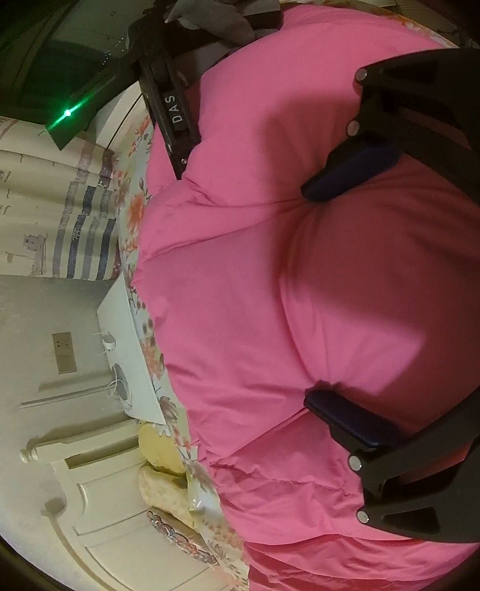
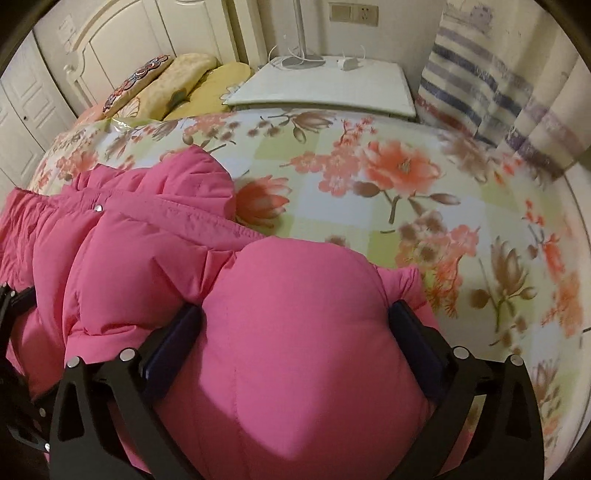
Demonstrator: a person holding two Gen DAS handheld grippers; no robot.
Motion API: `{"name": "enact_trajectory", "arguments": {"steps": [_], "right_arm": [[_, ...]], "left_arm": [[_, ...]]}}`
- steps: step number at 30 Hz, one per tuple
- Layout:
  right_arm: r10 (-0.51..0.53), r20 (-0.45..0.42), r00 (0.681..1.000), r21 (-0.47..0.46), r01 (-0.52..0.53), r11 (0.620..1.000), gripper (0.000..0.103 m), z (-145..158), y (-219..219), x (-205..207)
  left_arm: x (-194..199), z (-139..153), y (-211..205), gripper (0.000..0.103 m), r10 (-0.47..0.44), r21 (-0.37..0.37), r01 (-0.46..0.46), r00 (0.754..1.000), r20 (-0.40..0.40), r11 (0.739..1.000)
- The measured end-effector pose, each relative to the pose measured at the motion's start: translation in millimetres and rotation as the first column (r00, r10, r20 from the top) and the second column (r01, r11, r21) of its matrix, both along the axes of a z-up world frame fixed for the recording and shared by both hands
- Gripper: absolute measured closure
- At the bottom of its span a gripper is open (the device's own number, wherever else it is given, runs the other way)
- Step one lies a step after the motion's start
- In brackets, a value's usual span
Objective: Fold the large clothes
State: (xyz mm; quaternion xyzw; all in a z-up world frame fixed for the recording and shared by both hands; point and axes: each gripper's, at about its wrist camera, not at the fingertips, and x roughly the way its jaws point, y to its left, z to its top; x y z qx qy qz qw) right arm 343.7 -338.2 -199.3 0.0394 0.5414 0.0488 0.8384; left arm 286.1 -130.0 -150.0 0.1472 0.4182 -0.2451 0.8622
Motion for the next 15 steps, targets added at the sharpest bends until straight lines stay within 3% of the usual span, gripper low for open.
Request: {"name": "enact_trajectory", "arguments": {"steps": [9,13,15], "right_arm": [[-0.001,-0.022,1.000,-0.037,0.001,0.999,0.004,-4.8,6.7,0.5],[-0.015,0.013,1.000,-0.180,0.017,0.983,0.004,11.1,20.6,-5.3],[-0.023,0.119,0.993,-0.273,0.055,0.961,0.004,34.7,33.6,-18.4]], "left_arm": [[-0.4,-0.9,1.8,0.002,0.000,-0.001,0.000,1.000,0.016,1.000],[-1.3,-2.0,-0.1,0.002,-0.002,0.010,0.002,1.000,0.024,1.000],[-1.9,-2.8,0.2,0.002,-0.001,0.010,0.001,1.000,0.028,1.000]]}}
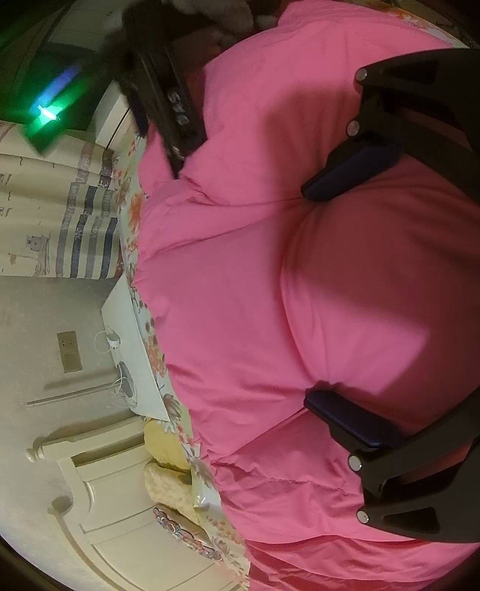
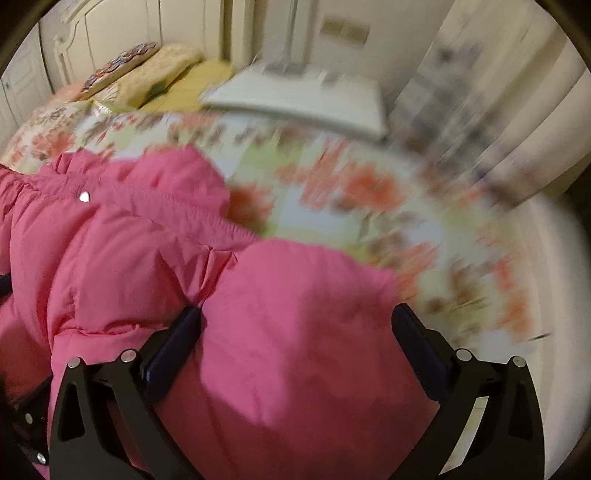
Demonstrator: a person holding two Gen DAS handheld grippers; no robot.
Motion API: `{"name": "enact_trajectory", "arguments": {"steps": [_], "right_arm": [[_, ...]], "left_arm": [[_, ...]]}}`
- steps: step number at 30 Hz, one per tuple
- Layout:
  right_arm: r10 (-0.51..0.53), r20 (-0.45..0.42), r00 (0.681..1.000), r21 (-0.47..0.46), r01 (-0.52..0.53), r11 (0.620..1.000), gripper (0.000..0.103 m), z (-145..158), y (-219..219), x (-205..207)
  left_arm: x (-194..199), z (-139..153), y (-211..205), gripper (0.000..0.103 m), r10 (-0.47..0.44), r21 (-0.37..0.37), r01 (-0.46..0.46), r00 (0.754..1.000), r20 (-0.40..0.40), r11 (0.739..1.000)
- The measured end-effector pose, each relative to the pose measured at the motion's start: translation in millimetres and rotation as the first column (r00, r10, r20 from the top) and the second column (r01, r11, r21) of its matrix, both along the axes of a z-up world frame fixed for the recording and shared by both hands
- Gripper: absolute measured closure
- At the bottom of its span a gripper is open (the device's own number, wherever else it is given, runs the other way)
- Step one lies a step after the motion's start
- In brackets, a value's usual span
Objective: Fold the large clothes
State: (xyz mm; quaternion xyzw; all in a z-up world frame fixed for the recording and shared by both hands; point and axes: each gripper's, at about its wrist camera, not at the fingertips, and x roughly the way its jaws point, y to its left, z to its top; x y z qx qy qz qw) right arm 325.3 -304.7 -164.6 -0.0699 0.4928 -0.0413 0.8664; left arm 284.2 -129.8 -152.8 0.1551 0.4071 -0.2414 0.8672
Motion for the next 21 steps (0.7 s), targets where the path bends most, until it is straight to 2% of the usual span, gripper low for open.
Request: {"name": "enact_trajectory", "arguments": {"steps": [1,3,5,7,8,10,12,14,15,17,18,19,21], "right_arm": [[0.004,0.051,0.999,0.015,-0.005,1.000,0.004,9.4,1.0,-8.0],[0.015,0.158,0.987,0.112,-0.033,0.993,0.004,28.9,4.9,-33.2],[0.022,0.193,0.981,0.113,-0.045,0.993,0.004,28.9,10.5,-50.7],[0.034,0.128,0.991,0.065,-0.043,0.997,0.004,6.6,15.4,-53.0],[0.043,0.079,0.996,0.070,-0.049,0.996,0.004,-9.5,15.8,-49.4],[0.034,0.086,0.996,0.094,-0.042,0.995,0.004,-10.3,13.2,-45.7],[0.040,0.078,0.996,0.066,-0.046,0.997,0.004,-13.0,16.9,-40.6],[0.040,0.080,0.996,0.046,-0.043,0.998,0.004,-16.3,19.6,-39.4],[0.038,0.084,0.996,0.047,-0.043,0.998,0.004,-17.3,19.5,-40.6],[0.037,0.096,0.995,0.060,-0.043,0.997,0.004,-18.4,16.7,-42.1],[0.036,0.101,0.994,0.062,-0.042,0.997,0.004,-18.7,16.2,-43.2],[0.035,0.104,0.994,0.059,-0.042,0.997,0.004,-18.8,16.8,-43.8],[0.034,0.108,0.994,0.051,-0.040,0.998,0.004,-18.6,18.9,-45.8]], "left_arm": [[0.0,-0.2,0.8,0.002,-0.001,-0.004,0.001,1.000,0.001,1.000],[0.1,-0.4,1.9,0.002,-0.001,-0.011,0.001,1.000,0.001,1.000],[-0.6,-0.5,2.4,0.002,-0.001,-0.014,0.001,1.000,0.006,1.000],[-0.5,0.0,3.1,0.002,-0.003,-0.019,0.003,1.000,0.007,1.000],[-1.1,0.7,3.3,0.002,-0.003,-0.025,0.003,1.000,0.008,1.000],[-3.1,1.6,2.6,0.002,0.005,-0.018,-0.005,1.000,0.010,1.000],[-3.0,6.3,2.9,0.002,0.007,-0.009,-0.007,1.000,-0.016,1.000],[-3.4,20.7,11.3,0.002,-0.007,-0.038,0.006,0.999,-0.049,0.999],[-5.3,36.6,21.7,0.002,-0.004,-0.061,0.002,1.000,-0.022,0.998],[-6.2,69.8,48.9,0.002,0.054,-0.064,-0.049,0.995,0.089,0.997],[-3.4,77.9,60.4,0.002,0.078,-0.058,-0.071,0.990,0.120,0.996],[6.8,85.7,81.6,0.002,0.121,-0.053,-0.115,0.983,0.137,0.992],[29.7,83.7,114.4,0.002,0.187,-0.056,-0.183,0.978,0.089,0.982]]}}
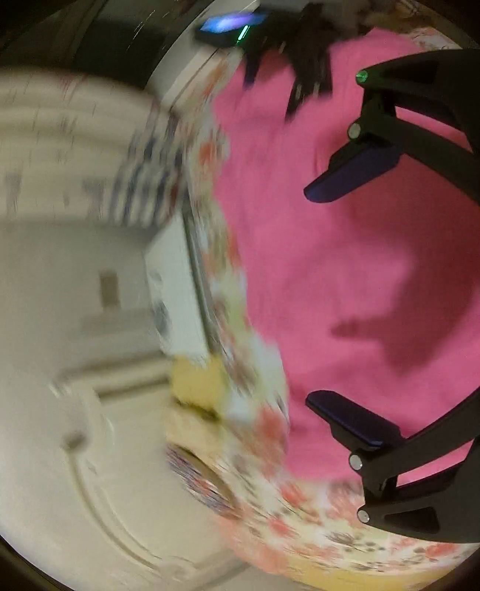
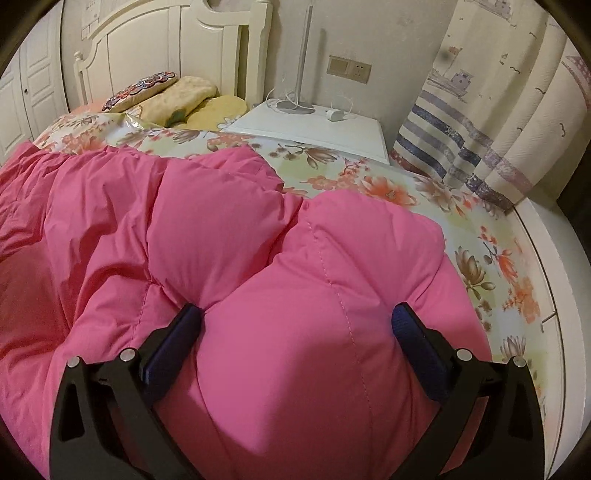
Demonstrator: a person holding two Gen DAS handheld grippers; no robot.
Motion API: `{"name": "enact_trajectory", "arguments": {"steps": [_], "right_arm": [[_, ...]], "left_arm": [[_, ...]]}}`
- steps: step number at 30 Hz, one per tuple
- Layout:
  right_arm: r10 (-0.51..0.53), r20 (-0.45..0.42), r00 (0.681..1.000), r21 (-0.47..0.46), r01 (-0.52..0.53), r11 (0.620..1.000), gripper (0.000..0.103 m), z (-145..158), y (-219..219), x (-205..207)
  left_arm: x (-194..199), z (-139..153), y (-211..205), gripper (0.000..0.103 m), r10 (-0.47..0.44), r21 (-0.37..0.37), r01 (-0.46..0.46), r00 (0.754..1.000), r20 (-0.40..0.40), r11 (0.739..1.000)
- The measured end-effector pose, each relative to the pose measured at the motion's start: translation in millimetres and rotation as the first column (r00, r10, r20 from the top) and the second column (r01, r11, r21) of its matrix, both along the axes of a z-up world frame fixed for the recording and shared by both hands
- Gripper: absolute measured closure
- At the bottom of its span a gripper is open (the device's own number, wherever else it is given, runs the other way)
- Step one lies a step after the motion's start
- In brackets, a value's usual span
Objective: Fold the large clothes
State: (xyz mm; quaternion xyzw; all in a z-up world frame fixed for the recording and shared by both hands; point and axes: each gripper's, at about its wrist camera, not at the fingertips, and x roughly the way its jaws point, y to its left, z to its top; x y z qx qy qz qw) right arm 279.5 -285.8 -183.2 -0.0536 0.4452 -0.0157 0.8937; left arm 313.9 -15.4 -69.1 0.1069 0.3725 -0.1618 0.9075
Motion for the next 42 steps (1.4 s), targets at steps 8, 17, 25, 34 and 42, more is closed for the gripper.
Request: {"name": "enact_trajectory", "arguments": {"steps": [8,17,25,34,42], "right_arm": [[-0.005,0.007,1.000,-0.011,0.005,1.000,0.004,0.0,3.7,-2.0],[-0.011,0.010,1.000,0.000,0.011,1.000,0.004,0.0,2.0,-3.2],[-0.015,0.016,1.000,-0.002,0.015,1.000,0.004,0.1,1.9,-4.3],[-0.024,0.065,0.998,0.110,0.017,0.994,0.004,27.9,-10.2,-24.7],[0.217,0.248,0.944,0.095,-0.246,0.965,0.004,89.1,65.7,-86.8]], "left_arm": [[68.6,-74.8,97.2,0.002,0.081,-0.209,-0.136,0.964,-0.253,0.968],[70.8,-88.6,80.2,0.002,0.091,-0.117,-0.126,0.960,-0.263,0.985],[68.9,-96.7,75.5,0.002,0.127,-0.084,-0.150,0.965,-0.230,0.985],[26.0,-56.9,80.4,0.003,0.184,-0.032,-0.186,0.980,-0.072,0.982],[-81.4,-2.6,107.0,0.002,0.094,-0.106,-0.090,0.995,0.039,0.990]]}}
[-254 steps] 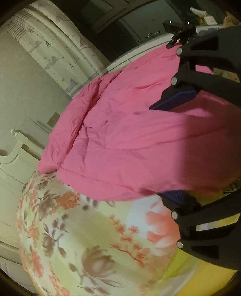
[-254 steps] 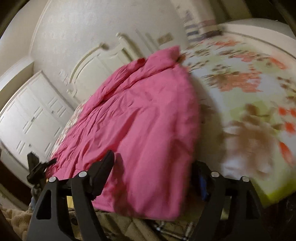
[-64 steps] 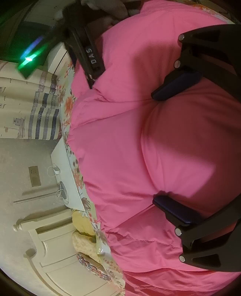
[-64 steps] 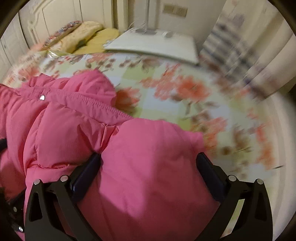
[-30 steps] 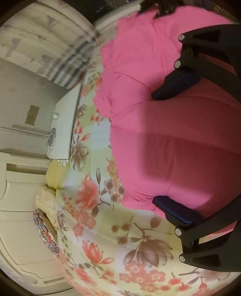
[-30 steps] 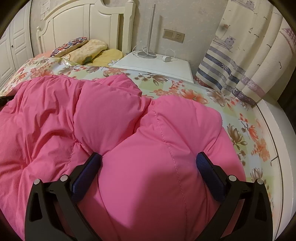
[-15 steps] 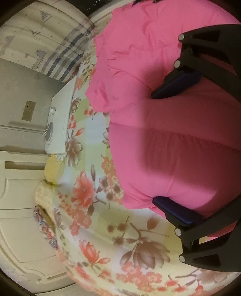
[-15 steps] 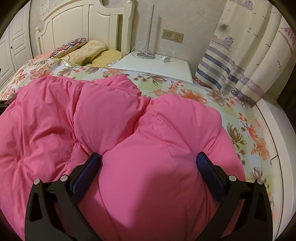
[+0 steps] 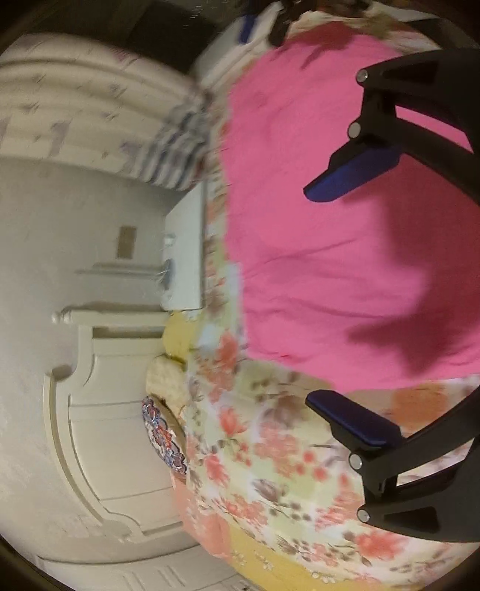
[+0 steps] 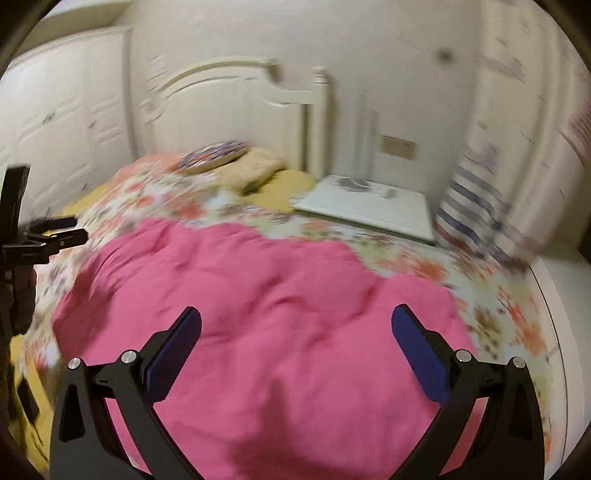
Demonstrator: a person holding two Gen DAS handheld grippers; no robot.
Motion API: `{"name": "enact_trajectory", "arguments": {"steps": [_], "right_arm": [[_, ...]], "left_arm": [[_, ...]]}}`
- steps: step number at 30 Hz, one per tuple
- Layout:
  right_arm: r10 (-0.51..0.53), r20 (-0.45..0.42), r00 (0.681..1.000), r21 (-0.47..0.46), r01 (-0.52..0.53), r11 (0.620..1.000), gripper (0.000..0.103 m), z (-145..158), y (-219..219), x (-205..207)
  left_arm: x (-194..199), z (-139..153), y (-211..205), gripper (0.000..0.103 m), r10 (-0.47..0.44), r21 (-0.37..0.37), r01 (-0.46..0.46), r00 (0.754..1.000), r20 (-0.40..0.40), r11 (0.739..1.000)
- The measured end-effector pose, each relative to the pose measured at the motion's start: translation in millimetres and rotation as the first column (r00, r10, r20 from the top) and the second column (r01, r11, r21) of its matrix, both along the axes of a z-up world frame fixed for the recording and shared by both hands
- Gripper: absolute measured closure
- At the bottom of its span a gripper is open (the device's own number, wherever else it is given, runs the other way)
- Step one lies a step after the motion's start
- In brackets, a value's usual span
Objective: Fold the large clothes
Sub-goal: 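Press and smooth the folded jacket with both tools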
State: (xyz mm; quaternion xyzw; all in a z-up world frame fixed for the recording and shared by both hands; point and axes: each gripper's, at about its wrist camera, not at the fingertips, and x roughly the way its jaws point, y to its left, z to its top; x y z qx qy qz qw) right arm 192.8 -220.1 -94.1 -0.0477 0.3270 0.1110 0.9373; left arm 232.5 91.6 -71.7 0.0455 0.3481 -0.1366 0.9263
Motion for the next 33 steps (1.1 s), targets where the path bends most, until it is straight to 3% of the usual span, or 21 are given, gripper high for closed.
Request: {"name": "enact_trajectory", "arguments": {"steps": [3,6,8,10,14,27,31,33], "right_arm": [[0.071,-0.057,0.996,-0.036,-0.074,0.997,0.004,-21.6,41.7,2.3],[0.073,-0.146,0.987,-0.133,-0.092,0.987,0.004,-62.1,74.0,8.5],[0.078,-0.108,0.991,-0.145,-0.093,0.985,0.004,-75.3,75.7,6.1],[0.088,-0.127,0.988,-0.109,-0.102,0.989,0.004,-81.2,69.5,8.3],[0.089,-0.169,0.982,-0.113,-0.109,0.988,0.004,-84.1,69.5,12.2],[0.090,-0.178,0.980,-0.104,-0.110,0.989,0.004,-85.1,62.7,13.2],[0.046,-0.056,0.997,-0.166,-0.055,0.985,0.004,-53.9,53.3,-19.8],[0.032,-0.021,0.999,-0.133,-0.035,0.990,0.004,-39.8,33.9,-45.8]], "left_arm": [[-21.1,-30.0,-15.0,0.002,-0.035,0.063,0.039,0.998,-0.052,0.997],[-27.3,-69.6,-27.1,0.002,-0.029,0.143,0.044,0.994,-0.107,0.989],[-29.1,-83.9,-21.8,0.002,-0.017,0.095,0.028,0.993,-0.115,0.995],[-28.9,-88.7,-17.1,0.002,-0.012,0.060,0.020,0.992,-0.126,0.998],[-28.0,-94.7,-22.4,0.002,0.000,0.094,0.012,0.992,-0.125,0.996],[-27.0,-101.8,-22.5,0.002,0.013,0.083,-0.003,0.993,-0.119,0.997],[-29.9,-101.2,-23.8,0.002,0.024,0.093,-0.014,0.994,-0.110,0.996],[-30.5,-101.0,-23.9,0.002,0.026,0.094,-0.016,0.994,-0.108,0.995]]}}
